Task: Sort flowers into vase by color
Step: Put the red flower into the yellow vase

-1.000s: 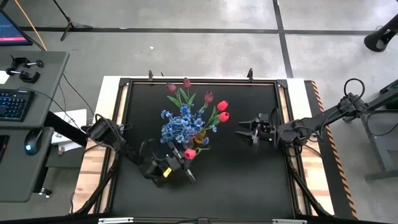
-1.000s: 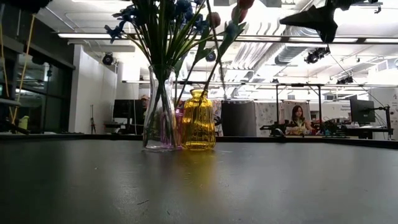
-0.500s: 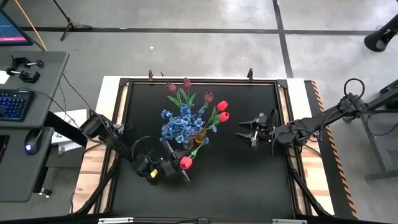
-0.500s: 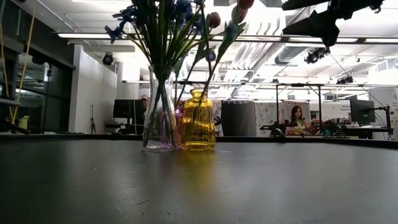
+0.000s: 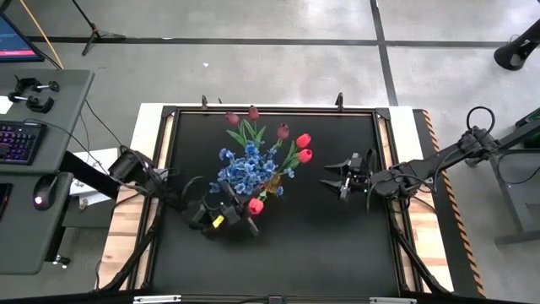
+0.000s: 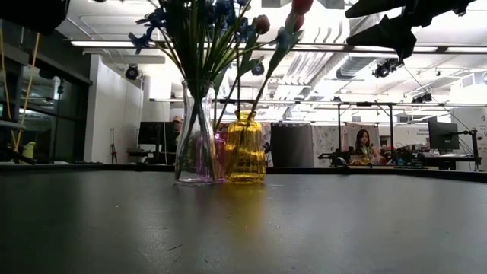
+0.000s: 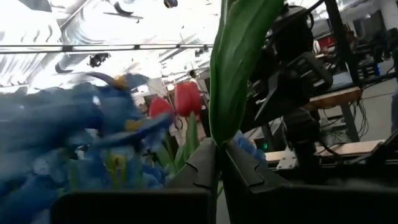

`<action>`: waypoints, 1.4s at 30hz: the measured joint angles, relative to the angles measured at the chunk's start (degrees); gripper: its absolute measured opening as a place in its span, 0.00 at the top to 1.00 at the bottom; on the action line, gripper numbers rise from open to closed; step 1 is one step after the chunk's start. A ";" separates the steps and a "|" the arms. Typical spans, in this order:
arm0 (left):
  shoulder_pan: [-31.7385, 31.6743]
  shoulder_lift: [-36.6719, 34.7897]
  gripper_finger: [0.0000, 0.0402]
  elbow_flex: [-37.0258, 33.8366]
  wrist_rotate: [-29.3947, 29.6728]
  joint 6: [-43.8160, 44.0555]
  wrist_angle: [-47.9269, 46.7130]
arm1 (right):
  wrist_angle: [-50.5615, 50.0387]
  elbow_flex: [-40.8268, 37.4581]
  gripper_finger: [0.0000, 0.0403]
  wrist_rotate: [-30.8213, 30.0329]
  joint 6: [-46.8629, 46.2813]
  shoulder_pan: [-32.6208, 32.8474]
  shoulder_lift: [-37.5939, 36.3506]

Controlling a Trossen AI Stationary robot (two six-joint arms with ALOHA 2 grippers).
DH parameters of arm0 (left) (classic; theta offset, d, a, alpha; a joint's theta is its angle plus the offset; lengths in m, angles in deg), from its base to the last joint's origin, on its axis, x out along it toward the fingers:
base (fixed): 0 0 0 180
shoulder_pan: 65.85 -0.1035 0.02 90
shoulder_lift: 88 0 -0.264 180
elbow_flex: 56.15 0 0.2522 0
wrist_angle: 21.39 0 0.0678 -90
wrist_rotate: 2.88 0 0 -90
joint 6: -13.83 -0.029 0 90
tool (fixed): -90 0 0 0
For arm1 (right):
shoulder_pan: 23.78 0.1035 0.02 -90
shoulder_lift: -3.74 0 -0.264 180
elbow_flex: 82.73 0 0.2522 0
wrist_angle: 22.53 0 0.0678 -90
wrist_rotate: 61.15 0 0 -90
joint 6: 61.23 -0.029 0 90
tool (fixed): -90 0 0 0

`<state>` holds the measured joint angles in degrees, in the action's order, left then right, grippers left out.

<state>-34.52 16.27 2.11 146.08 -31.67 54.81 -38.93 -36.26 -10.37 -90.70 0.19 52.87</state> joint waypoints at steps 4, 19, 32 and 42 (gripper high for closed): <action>-1.35 -0.04 1.00 -0.21 -1.92 -0.15 -0.01 | -0.27 0.00 0.37 0.00 0.00 0.00 0.02; -1.67 -3.21 1.00 -0.17 -3.02 -4.73 0.06 | -0.56 0.00 0.37 -0.07 -0.02 0.00 0.04; -5.35 -3.36 1.00 -0.14 -4.72 3.15 -5.29 | -0.56 0.00 0.37 -1.31 -0.04 0.00 0.02; -3.72 -3.59 1.00 -0.17 2.82 7.07 -6.42 | -0.54 0.00 0.37 -1.32 -0.04 0.00 0.02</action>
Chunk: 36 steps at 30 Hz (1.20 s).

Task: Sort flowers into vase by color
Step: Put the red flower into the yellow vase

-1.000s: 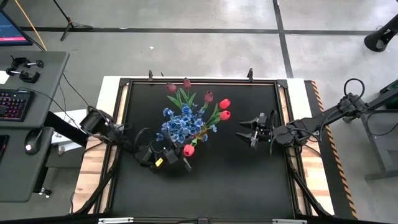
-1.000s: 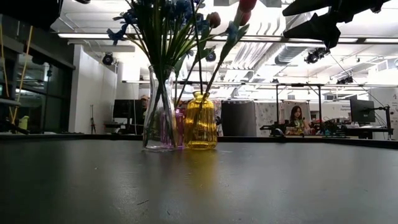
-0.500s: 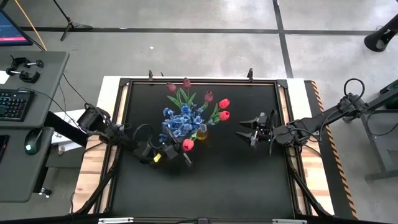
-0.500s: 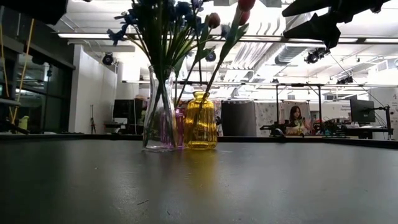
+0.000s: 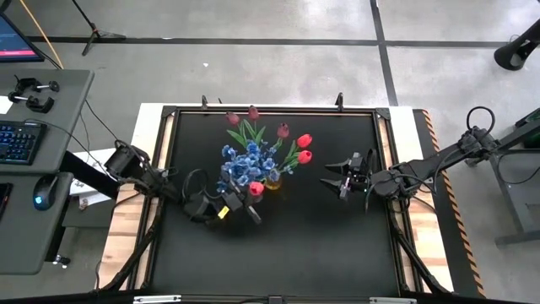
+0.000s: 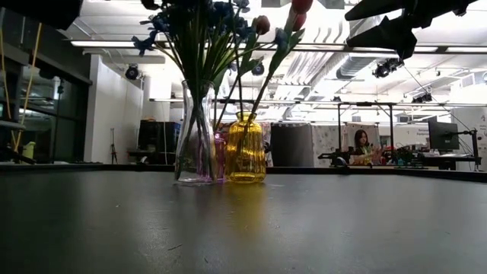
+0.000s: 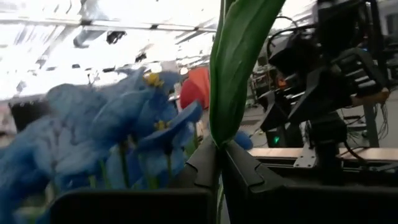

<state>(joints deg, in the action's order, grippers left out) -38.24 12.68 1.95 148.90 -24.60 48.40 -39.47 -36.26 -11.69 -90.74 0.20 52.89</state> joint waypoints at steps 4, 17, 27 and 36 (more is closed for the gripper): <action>0.77 -0.03 1.00 0.00 1.80 5.02 -0.18 | 0.06 0.00 0.37 -0.02 0.00 0.02 0.00; 2.18 -0.35 1.00 0.00 4.15 19.23 -4.09 | 6.60 0.00 0.37 -0.08 -0.04 0.01 0.00; 4.21 -1.02 1.00 0.00 7.89 28.97 -5.66 | 11.98 0.00 0.37 -0.08 0.04 0.02 -0.02; 4.86 -1.01 1.00 0.00 11.68 23.31 -6.03 | 14.64 0.00 0.37 -0.04 0.02 0.02 -0.02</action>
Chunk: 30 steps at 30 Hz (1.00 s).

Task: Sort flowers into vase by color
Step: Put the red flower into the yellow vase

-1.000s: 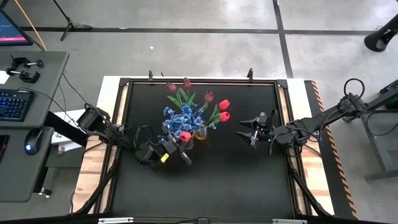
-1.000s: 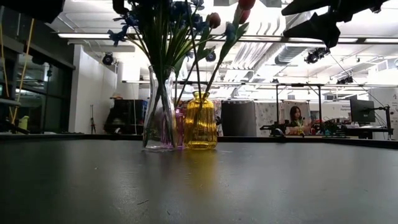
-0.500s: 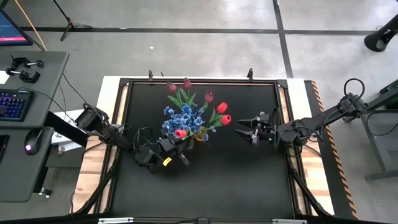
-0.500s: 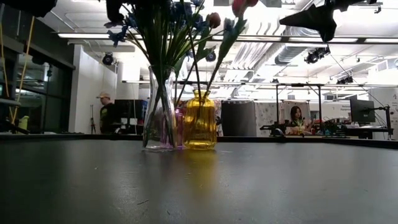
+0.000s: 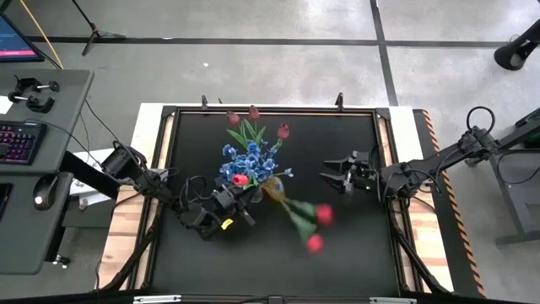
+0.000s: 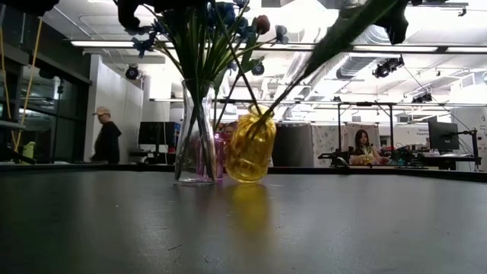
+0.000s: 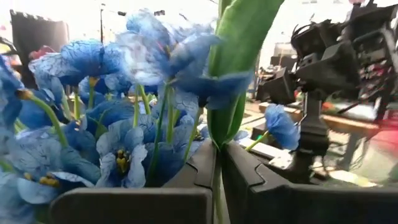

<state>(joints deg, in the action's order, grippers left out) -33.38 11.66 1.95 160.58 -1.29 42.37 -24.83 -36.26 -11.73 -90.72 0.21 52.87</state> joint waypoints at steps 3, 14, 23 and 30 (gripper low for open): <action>-0.17 0.01 1.00 0.00 1.26 -1.75 -1.38 | 0.00 0.00 0.37 0.00 0.16 -0.01 0.00; -1.37 0.02 1.00 0.00 2.12 -0.02 -5.40 | 0.00 0.00 0.37 0.00 2.58 0.00 0.00; -1.73 0.02 1.00 0.00 2.03 0.03 -5.75 | -0.22 0.00 0.37 2.14 0.81 -0.13 0.69; -2.45 0.02 1.00 0.00 1.79 0.52 -5.73 | -2.04 0.27 0.37 18.59 -0.21 -4.80 11.30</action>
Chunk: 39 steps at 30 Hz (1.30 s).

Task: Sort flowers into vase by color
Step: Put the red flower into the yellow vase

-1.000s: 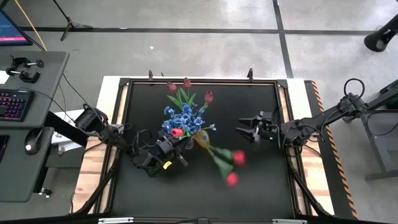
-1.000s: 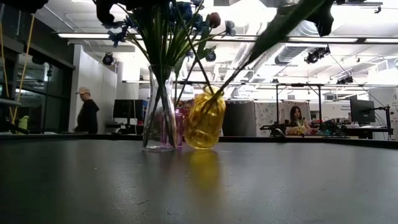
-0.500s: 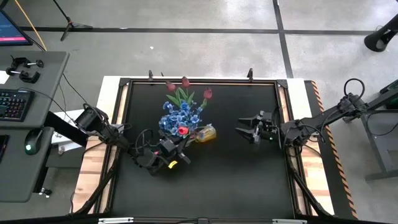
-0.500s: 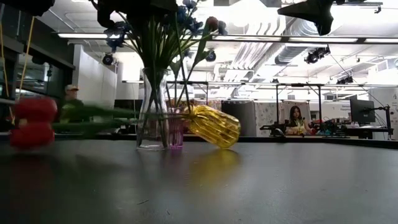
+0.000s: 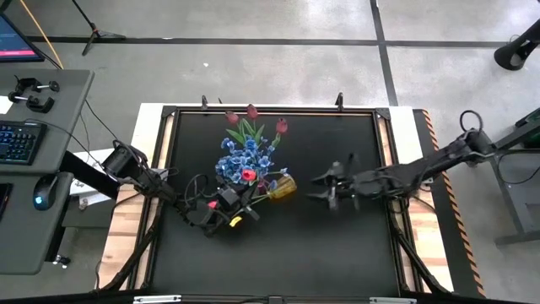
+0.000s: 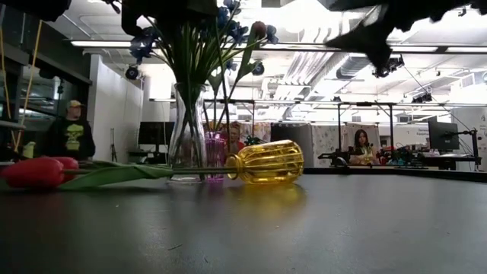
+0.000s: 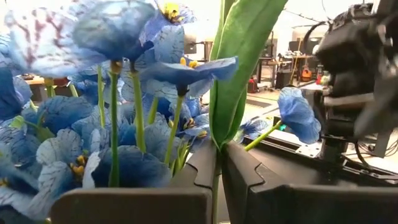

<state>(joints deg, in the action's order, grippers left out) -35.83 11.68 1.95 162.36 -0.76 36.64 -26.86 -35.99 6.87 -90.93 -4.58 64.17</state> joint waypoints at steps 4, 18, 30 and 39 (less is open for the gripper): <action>-0.02 0.00 1.00 0.00 0.02 -0.27 0.00 | -0.56 2.67 0.37 7.55 5.08 -2.89 8.61; 0.00 0.02 1.00 0.00 2.06 -0.68 0.16 | -31.30 26.70 0.33 18.47 32.35 -10.55 28.52; -0.04 0.02 1.00 0.00 2.64 1.16 1.36 | -37.45 37.91 0.27 13.37 31.69 -12.98 37.87; -0.04 0.04 1.00 0.01 1.95 2.49 1.36 | -34.49 37.99 0.27 12.48 33.80 -14.09 37.90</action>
<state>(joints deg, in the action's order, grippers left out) -35.87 11.73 1.96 164.31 1.73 38.00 -61.36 2.00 19.34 -57.13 -18.67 102.07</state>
